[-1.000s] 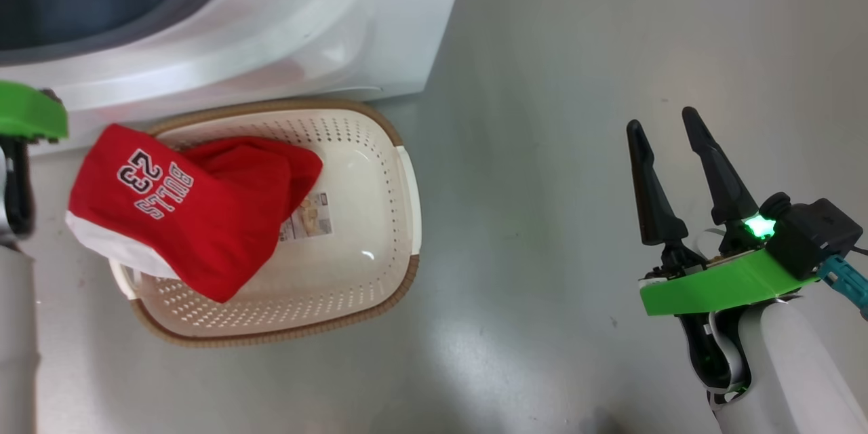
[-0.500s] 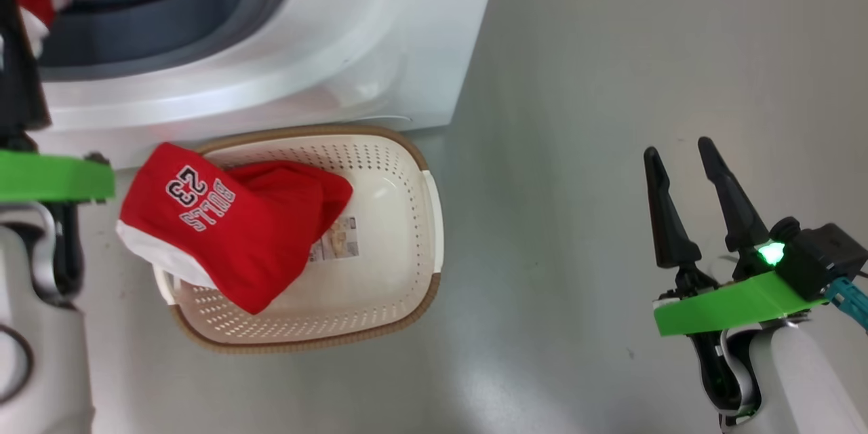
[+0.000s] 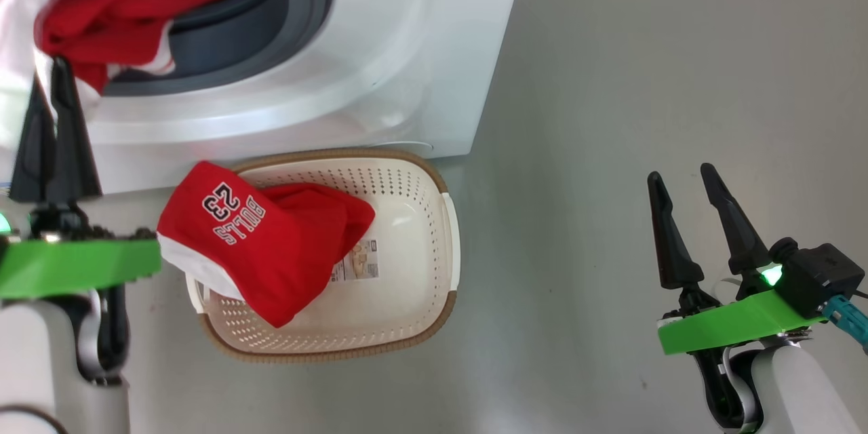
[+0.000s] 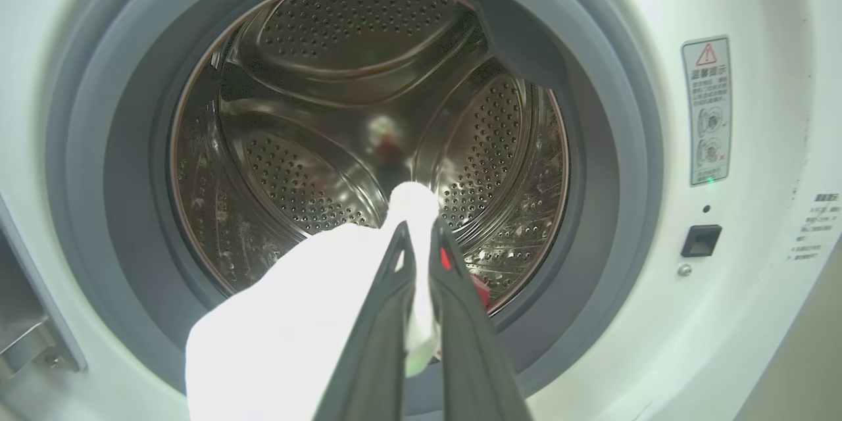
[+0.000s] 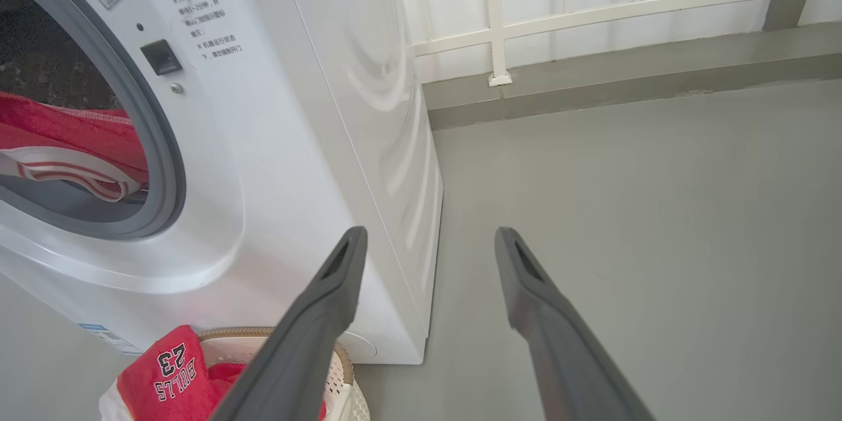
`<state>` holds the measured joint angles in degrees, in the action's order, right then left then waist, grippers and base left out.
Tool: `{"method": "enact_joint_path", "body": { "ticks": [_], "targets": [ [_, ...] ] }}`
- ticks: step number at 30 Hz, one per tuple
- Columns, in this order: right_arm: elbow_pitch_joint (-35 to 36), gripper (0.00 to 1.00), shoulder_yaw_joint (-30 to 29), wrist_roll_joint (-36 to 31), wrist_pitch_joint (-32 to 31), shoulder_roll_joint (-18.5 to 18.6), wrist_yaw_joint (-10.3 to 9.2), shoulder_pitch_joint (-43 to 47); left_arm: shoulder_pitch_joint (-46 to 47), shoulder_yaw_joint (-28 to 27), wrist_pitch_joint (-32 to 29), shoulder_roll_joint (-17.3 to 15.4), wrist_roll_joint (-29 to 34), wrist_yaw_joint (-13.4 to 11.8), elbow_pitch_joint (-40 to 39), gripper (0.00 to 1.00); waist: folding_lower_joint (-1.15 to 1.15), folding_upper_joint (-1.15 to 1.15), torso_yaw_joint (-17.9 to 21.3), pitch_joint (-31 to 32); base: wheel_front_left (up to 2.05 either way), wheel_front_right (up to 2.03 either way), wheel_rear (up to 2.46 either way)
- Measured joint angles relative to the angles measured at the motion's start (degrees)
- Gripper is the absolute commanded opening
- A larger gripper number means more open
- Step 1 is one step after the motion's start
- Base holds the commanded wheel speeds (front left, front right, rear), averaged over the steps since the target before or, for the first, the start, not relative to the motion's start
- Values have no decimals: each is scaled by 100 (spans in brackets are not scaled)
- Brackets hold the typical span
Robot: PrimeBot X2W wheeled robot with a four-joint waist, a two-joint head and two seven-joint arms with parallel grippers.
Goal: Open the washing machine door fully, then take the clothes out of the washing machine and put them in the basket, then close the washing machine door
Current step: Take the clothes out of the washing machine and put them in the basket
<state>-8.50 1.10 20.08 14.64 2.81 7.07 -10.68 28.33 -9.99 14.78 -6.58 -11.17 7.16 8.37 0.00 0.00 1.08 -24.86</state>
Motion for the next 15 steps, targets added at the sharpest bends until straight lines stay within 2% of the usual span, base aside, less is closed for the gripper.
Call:
{"method": "enact_joint_path", "body": {
  "ticks": [15],
  "targets": [
    [-4,100,-67,-10,0,-1,0,146,-770,-129,1,220,-155,0,-1655,0,0,0,-49,221,0,0,0]
  ]
}}
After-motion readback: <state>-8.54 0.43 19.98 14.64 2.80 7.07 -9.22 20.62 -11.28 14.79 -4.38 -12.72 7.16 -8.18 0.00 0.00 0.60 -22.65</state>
